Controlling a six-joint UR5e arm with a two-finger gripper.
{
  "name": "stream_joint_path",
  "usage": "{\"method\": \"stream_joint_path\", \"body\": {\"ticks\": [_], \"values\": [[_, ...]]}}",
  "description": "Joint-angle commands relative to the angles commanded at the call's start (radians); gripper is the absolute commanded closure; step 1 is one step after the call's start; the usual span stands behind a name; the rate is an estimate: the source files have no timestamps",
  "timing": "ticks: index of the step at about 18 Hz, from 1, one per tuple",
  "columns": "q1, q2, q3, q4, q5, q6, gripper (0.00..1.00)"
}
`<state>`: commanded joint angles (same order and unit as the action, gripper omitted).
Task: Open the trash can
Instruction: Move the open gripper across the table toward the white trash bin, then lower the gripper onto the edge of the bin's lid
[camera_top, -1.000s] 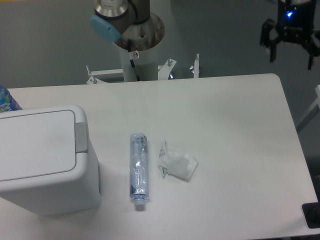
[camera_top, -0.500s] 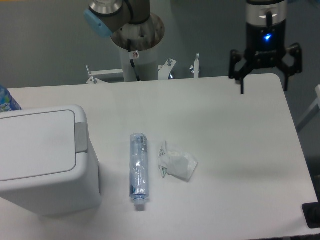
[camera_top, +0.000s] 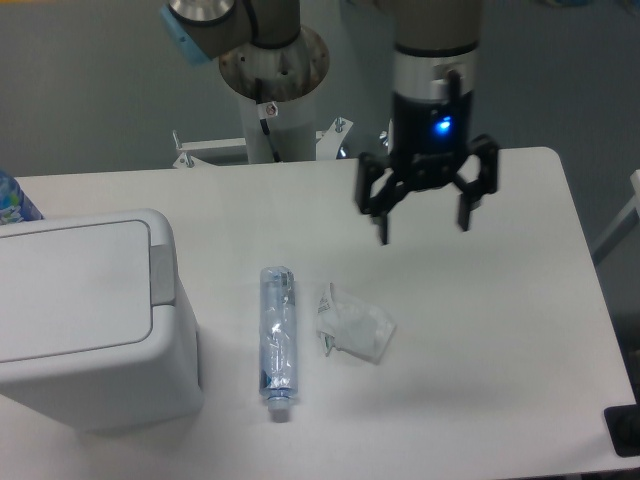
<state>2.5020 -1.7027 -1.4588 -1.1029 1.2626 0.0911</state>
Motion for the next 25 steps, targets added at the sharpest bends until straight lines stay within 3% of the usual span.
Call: {"method": "stream_joint_path", "body": {"ticks": [6,10,13,25], "values": [[-0.103,-0.002,-0.011,-0.002,-0.038,-0.106,0.00],[-0.130,-0.003,-0.024,-0.003,-0.077,-0.174,0.00],[-0.155,0.002,-0.058,0.012,-0.069,-0.169,0.00],[-0.209,-0.008,-0.072,0.017,-0.069,-0.162,0.00]]}}
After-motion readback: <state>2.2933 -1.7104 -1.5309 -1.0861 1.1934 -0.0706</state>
